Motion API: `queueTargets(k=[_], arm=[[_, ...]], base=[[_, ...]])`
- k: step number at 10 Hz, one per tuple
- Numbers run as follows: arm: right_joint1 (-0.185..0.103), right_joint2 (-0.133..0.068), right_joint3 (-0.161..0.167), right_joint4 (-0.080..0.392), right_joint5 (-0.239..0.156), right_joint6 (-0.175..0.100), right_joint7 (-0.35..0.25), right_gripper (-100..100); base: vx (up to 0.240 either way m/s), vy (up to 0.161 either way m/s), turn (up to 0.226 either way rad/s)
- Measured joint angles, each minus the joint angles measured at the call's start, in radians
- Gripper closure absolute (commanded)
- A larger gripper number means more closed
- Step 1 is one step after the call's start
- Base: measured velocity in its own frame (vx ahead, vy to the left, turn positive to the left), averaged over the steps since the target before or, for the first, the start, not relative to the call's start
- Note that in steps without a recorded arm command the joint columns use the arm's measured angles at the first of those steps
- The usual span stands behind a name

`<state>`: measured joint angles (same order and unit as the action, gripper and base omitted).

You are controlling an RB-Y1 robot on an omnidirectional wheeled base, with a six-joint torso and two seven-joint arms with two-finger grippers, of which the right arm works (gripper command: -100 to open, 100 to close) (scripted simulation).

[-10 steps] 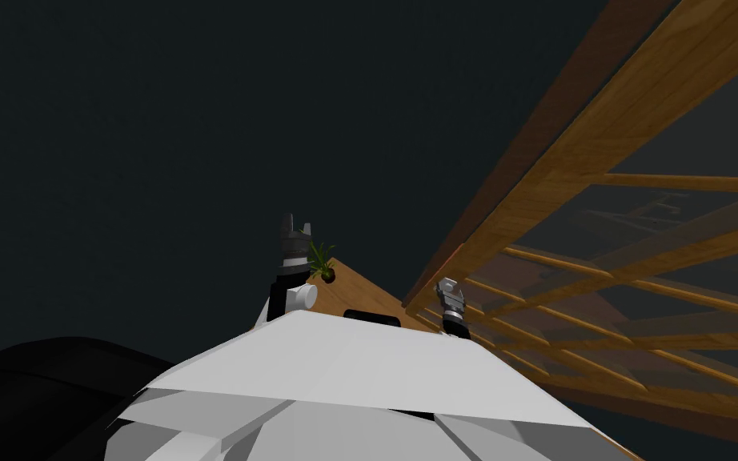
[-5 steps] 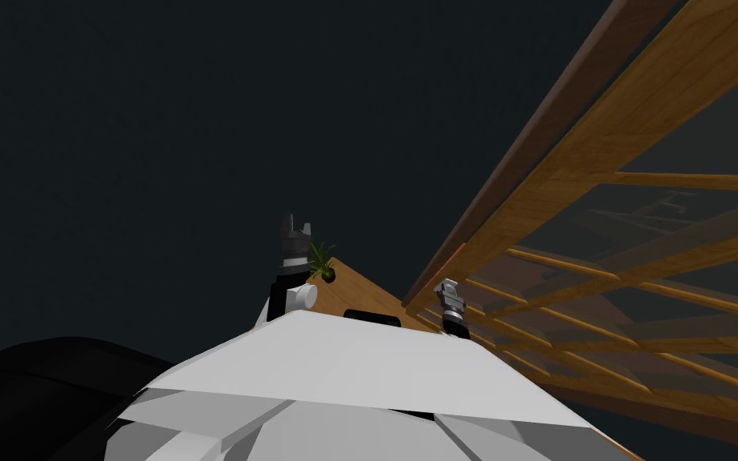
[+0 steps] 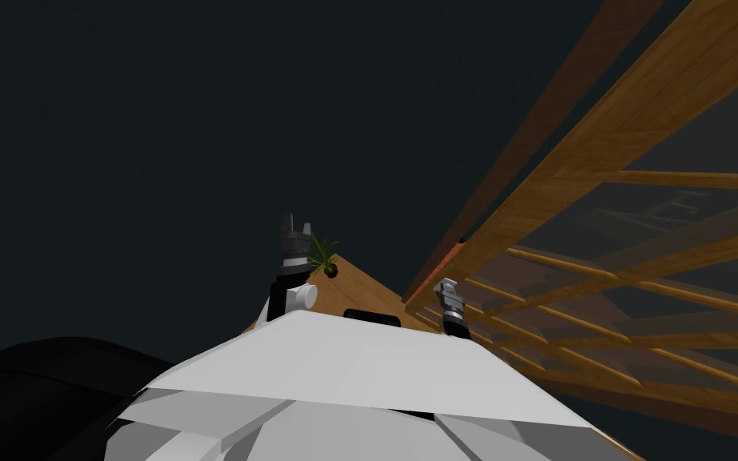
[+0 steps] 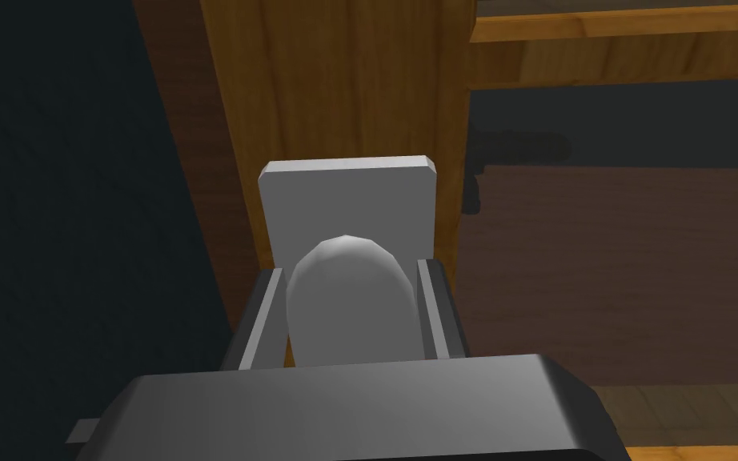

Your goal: Pull the door open

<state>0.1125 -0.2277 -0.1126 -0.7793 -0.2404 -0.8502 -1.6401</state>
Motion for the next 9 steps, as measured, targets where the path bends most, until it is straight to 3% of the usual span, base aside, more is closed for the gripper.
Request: queueTargets(k=[6, 7, 9], arm=[[0.045, -0.039, 0.071, -0.023, 0.055, -0.024, -0.085, 100], [0.047, -0.038, 0.075, -0.021, 0.057, -0.023, -0.087, 100], [0.063, -0.058, 0.087, -0.03, 0.069, -0.039, -0.109, 100]], base=[[-0.206, -0.014, 0.067], [-0.153, 0.001, 0.09], [-0.215, -0.016, 0.107]])
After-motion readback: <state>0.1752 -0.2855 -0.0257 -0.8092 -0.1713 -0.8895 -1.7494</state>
